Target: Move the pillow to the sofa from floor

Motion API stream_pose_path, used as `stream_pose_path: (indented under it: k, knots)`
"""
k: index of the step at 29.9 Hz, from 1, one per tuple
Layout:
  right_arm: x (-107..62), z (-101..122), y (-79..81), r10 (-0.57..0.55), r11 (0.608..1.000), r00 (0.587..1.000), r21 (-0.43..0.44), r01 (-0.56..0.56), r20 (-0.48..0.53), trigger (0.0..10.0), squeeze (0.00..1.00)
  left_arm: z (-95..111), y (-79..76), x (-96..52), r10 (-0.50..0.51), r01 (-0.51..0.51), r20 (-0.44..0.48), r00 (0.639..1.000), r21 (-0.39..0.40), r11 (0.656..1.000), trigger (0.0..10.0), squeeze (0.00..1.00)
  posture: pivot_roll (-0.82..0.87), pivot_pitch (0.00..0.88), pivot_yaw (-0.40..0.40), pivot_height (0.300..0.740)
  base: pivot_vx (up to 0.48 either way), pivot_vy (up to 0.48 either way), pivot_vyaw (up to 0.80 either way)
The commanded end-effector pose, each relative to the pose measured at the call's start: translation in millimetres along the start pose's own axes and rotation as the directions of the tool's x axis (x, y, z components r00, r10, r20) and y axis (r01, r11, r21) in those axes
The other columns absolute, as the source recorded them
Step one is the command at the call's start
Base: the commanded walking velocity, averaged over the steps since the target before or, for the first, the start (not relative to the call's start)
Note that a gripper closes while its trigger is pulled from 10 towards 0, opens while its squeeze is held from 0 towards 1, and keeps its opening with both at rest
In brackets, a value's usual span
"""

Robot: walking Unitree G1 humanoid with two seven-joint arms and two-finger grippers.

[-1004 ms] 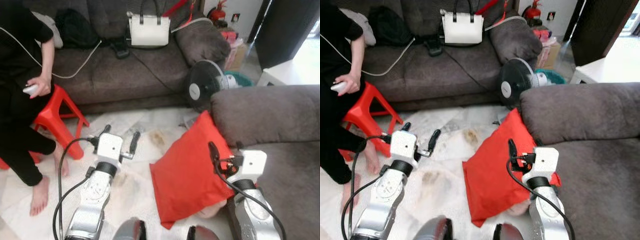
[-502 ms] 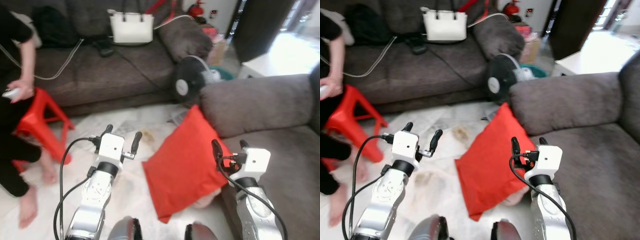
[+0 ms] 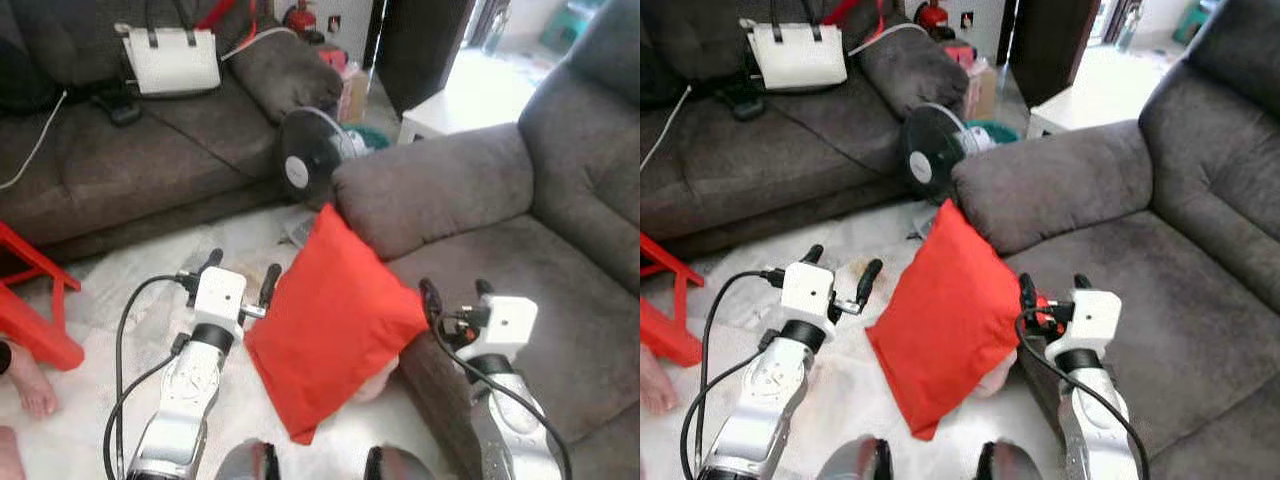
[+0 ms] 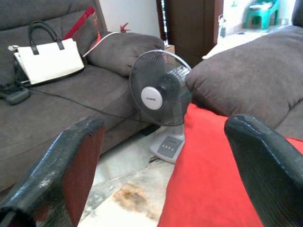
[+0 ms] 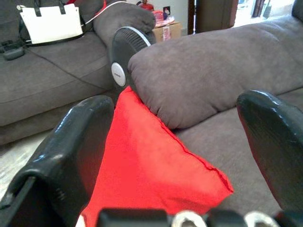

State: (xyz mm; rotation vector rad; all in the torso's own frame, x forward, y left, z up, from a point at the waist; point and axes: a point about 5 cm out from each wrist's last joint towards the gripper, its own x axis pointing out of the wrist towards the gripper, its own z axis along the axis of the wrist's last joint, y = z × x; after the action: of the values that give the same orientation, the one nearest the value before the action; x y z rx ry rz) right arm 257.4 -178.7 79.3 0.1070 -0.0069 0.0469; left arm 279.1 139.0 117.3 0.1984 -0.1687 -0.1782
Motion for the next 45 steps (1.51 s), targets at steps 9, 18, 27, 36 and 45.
stream_pose_path:
  k: [9,18,27,36,45]
  knots:
    - [0.2,1.1,-0.9,-0.004,1.000,1.000,0.003,0.004,0.006,10.0,0.00,1.9,1.0,0.2,0.001,-0.001,0.005,1.000,-0.001,1.000,10.0,0.00,0.13,0.061,-0.020,0.665,0.000,0.000,0.00]
    - [-0.1,1.0,-1.7,-0.007,1.000,1.000,0.002,0.007,0.003,10.0,0.00,1.5,0.3,-0.1,-0.001,0.001,-0.002,1.000,-0.015,1.000,10.0,0.00,0.13,0.066,-0.021,0.665,0.198,0.000,0.00]
    - [-0.1,0.4,-2.4,-0.011,1.000,1.000,0.001,0.011,-0.002,10.0,0.00,0.1,1.2,-0.9,0.002,-0.002,-0.010,1.000,-0.013,1.000,10.0,0.00,0.14,0.072,-0.021,0.665,0.351,0.000,0.00]
    - [0.5,0.3,-2.3,-0.011,1.000,1.000,0.001,0.011,-0.004,10.0,0.00,-0.2,2.2,-0.9,0.007,-0.007,-0.013,1.000,-0.012,1.000,10.0,0.00,0.14,0.075,-0.022,0.665,0.369,0.000,0.00]
    - [0.7,-0.6,-2.5,-0.015,1.000,1.000,0.005,0.015,-0.009,10.0,0.00,-3.5,4.2,-0.4,0.008,-0.009,-0.023,1.000,-0.010,1.000,10.0,0.00,0.14,0.078,-0.024,0.665,0.363,0.000,0.00]
